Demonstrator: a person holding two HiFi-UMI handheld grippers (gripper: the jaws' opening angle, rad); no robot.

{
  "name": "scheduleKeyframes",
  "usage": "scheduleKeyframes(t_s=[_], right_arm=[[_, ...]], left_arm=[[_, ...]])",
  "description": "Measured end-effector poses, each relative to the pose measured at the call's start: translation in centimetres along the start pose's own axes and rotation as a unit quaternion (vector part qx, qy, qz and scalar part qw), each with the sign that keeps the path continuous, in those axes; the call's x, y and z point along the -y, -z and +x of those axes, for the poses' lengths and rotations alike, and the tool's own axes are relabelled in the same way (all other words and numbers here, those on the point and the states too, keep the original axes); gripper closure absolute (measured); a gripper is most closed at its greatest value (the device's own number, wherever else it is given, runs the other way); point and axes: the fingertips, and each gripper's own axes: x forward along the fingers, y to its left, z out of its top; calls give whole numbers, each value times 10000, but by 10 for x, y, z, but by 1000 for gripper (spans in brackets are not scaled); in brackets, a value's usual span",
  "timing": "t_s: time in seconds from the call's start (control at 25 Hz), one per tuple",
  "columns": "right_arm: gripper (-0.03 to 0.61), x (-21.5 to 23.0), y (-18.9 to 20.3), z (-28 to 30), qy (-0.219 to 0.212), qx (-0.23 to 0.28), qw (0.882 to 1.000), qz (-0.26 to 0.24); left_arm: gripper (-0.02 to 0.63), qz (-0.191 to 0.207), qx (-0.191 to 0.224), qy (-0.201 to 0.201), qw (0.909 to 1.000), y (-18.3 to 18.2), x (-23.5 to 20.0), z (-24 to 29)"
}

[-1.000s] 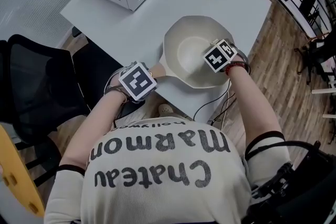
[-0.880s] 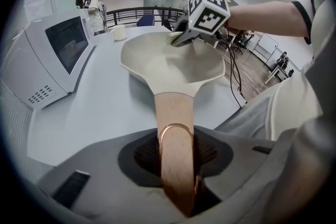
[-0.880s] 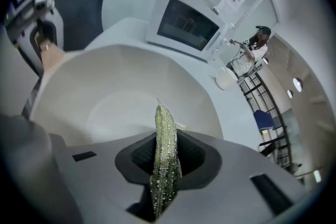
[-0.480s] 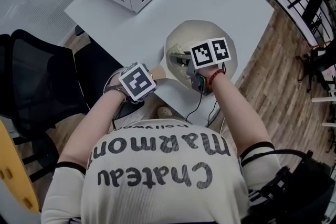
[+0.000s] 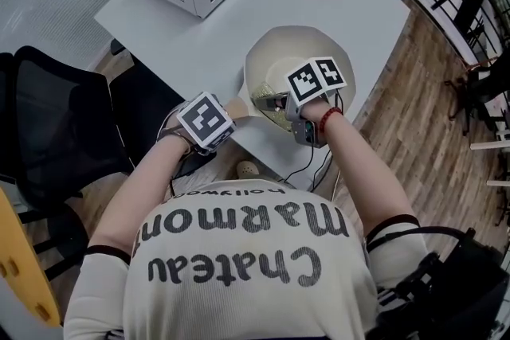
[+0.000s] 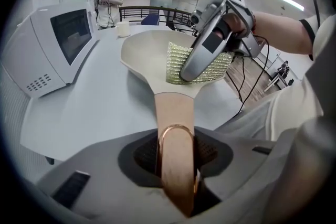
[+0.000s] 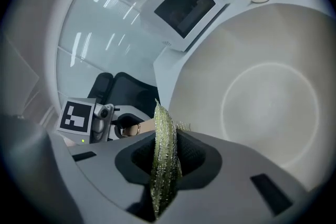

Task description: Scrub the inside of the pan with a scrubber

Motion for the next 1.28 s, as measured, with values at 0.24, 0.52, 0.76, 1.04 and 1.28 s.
scheduleKeyframes(t_s=[0.24, 0.52, 0.76, 1.04, 1.28], right_arm=[[523, 10, 10, -5, 267, -265, 9989, -296], [523, 46, 24, -22, 1053, -820, 9883, -738], [523, 82, 38, -46, 1894, -1359, 9654, -1165], [523, 122, 30, -75, 3028, -1631, 9199, -1885], [523, 154, 10, -103, 4072, -1624, 8598, -2619]], left_arm=[[477, 57, 8, -190, 9998, -4, -10, 1], [476, -125, -1, 62, 9999, 0, -9, 5], [476, -91, -14, 34, 10000, 2, -7, 5], [474, -102, -30, 87, 9999, 3, -4, 5], [474, 13, -54, 0, 10000, 0, -1, 1]])
